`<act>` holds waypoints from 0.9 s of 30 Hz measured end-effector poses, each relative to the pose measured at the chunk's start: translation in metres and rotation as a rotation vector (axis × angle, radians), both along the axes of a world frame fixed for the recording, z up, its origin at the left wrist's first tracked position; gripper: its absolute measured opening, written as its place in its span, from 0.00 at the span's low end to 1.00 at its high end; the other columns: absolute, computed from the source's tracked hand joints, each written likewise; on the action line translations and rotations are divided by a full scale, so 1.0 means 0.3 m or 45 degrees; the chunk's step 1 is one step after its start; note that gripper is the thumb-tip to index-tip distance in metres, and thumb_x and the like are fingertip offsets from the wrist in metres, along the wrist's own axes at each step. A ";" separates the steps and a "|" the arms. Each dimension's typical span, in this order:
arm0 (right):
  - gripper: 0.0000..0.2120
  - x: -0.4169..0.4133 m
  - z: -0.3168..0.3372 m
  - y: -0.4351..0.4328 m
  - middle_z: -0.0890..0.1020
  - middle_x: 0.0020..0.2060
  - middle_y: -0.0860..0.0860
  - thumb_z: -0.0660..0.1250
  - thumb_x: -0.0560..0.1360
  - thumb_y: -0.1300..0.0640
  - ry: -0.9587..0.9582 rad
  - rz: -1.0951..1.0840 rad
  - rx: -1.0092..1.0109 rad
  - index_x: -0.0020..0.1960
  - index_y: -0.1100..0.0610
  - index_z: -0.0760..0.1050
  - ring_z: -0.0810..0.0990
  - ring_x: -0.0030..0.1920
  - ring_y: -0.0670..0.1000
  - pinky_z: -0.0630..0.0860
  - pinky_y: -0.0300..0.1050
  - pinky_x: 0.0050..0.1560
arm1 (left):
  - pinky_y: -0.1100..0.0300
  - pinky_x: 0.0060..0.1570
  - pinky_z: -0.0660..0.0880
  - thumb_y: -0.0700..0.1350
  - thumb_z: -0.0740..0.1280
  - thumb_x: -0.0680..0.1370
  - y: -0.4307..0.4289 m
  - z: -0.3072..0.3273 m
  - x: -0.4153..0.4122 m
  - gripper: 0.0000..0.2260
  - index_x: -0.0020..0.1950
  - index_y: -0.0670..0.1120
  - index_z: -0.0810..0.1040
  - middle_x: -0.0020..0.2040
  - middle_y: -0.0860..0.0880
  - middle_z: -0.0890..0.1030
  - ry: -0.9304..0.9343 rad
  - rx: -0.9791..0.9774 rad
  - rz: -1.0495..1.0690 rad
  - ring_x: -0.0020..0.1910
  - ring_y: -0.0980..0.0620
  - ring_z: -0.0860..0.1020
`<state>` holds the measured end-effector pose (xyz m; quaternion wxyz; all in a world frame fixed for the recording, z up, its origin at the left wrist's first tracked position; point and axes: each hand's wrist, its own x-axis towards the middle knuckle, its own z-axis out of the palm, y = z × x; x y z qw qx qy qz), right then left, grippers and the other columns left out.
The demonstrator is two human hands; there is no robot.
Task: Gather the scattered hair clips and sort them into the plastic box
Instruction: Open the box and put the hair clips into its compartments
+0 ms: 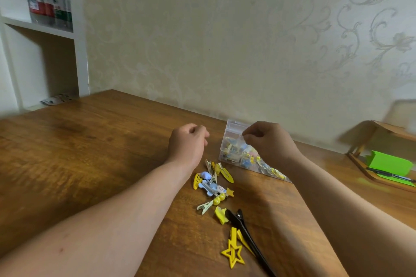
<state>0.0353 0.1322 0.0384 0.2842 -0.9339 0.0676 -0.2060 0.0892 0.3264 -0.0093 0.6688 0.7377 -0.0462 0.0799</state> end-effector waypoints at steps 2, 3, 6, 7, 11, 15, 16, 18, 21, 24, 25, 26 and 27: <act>0.07 -0.048 -0.008 0.010 0.86 0.46 0.42 0.69 0.81 0.57 -0.070 -0.001 0.033 0.54 0.51 0.86 0.81 0.40 0.41 0.72 0.35 0.37 | 0.54 0.44 0.77 0.45 0.63 0.85 0.001 0.002 -0.001 0.13 0.46 0.46 0.85 0.40 0.48 0.83 0.003 0.022 -0.013 0.41 0.50 0.80; 0.06 -0.073 -0.017 0.017 0.86 0.45 0.41 0.69 0.81 0.57 -0.081 0.001 0.045 0.53 0.50 0.86 0.82 0.43 0.40 0.72 0.33 0.38 | 0.54 0.43 0.77 0.45 0.63 0.84 0.002 0.004 -0.002 0.13 0.46 0.46 0.85 0.40 0.48 0.83 0.004 0.034 -0.020 0.40 0.51 0.79; 0.06 -0.143 -0.060 0.037 0.85 0.45 0.39 0.70 0.81 0.57 -0.055 0.027 0.070 0.51 0.49 0.85 0.82 0.46 0.39 0.71 0.27 0.39 | 0.54 0.42 0.76 0.45 0.63 0.84 0.004 0.007 -0.010 0.13 0.46 0.46 0.85 0.38 0.48 0.83 0.006 0.051 -0.043 0.38 0.50 0.78; 0.06 -0.162 -0.077 0.045 0.85 0.45 0.39 0.70 0.81 0.56 -0.042 0.040 0.085 0.51 0.48 0.85 0.82 0.47 0.39 0.72 0.28 0.41 | 0.53 0.42 0.76 0.45 0.63 0.84 0.004 0.007 -0.011 0.13 0.45 0.46 0.85 0.38 0.48 0.82 0.006 0.047 -0.044 0.39 0.50 0.78; 0.03 -0.199 -0.137 0.090 0.86 0.44 0.42 0.71 0.81 0.52 0.113 0.076 0.182 0.51 0.47 0.84 0.83 0.46 0.42 0.79 0.40 0.45 | 0.51 0.44 0.77 0.46 0.62 0.84 0.003 0.002 -0.013 0.14 0.45 0.46 0.85 0.38 0.48 0.83 0.007 0.053 -0.040 0.39 0.48 0.79; 0.09 -0.177 -0.161 0.138 0.85 0.44 0.43 0.73 0.77 0.43 0.220 0.045 0.099 0.54 0.45 0.81 0.83 0.45 0.44 0.82 0.49 0.49 | 0.52 0.47 0.77 0.46 0.63 0.84 0.003 -0.002 -0.011 0.14 0.45 0.45 0.85 0.37 0.48 0.82 -0.009 0.065 -0.048 0.41 0.49 0.79; 0.11 -0.170 -0.167 0.146 0.84 0.44 0.43 0.73 0.76 0.41 0.228 0.016 0.017 0.54 0.44 0.80 0.82 0.45 0.44 0.82 0.49 0.49 | 0.52 0.48 0.77 0.46 0.63 0.84 0.002 -0.004 -0.009 0.14 0.45 0.45 0.85 0.37 0.48 0.82 -0.011 0.066 -0.051 0.41 0.49 0.79; 0.13 -0.163 -0.175 0.157 0.82 0.46 0.42 0.71 0.76 0.37 0.222 -0.022 -0.159 0.55 0.44 0.80 0.81 0.47 0.45 0.81 0.48 0.49 | 0.51 0.47 0.77 0.46 0.63 0.83 -0.002 -0.008 -0.002 0.14 0.44 0.45 0.85 0.37 0.48 0.82 -0.014 0.067 -0.054 0.40 0.49 0.78; 0.09 -0.169 -0.174 0.154 0.81 0.47 0.43 0.69 0.78 0.41 0.175 -0.003 -0.279 0.52 0.45 0.80 0.80 0.47 0.46 0.81 0.48 0.47 | 0.50 0.46 0.77 0.46 0.63 0.83 -0.006 -0.011 0.004 0.13 0.44 0.45 0.85 0.37 0.47 0.82 -0.020 0.083 -0.067 0.40 0.49 0.78; 0.06 -0.189 -0.169 0.134 0.79 0.45 0.44 0.66 0.81 0.47 0.140 0.039 -0.384 0.49 0.47 0.79 0.79 0.43 0.47 0.81 0.47 0.44 | 0.51 0.46 0.76 0.46 0.63 0.83 -0.001 -0.016 0.007 0.13 0.45 0.46 0.85 0.38 0.47 0.83 -0.024 0.092 -0.072 0.40 0.48 0.78; 0.07 -0.197 -0.169 0.127 0.79 0.45 0.45 0.64 0.82 0.48 0.134 0.052 -0.409 0.48 0.47 0.78 0.78 0.43 0.47 0.81 0.47 0.43 | 0.51 0.46 0.77 0.46 0.63 0.83 0.001 -0.016 0.006 0.13 0.45 0.46 0.85 0.38 0.47 0.83 -0.024 0.092 -0.072 0.40 0.48 0.78; 0.08 -0.206 -0.168 0.120 0.79 0.45 0.45 0.63 0.83 0.48 0.132 0.060 -0.424 0.48 0.48 0.78 0.78 0.42 0.47 0.81 0.48 0.44 | 0.50 0.47 0.77 0.46 0.63 0.83 0.003 -0.016 0.006 0.13 0.44 0.46 0.85 0.38 0.47 0.83 -0.026 0.092 -0.072 0.40 0.48 0.78; 0.08 -0.215 -0.166 0.113 0.79 0.45 0.46 0.62 0.83 0.49 0.133 0.062 -0.432 0.49 0.48 0.78 0.79 0.42 0.47 0.81 0.49 0.45 | 0.50 0.47 0.77 0.46 0.63 0.83 0.003 -0.016 0.005 0.13 0.44 0.46 0.85 0.37 0.47 0.83 -0.028 0.093 -0.072 0.41 0.48 0.78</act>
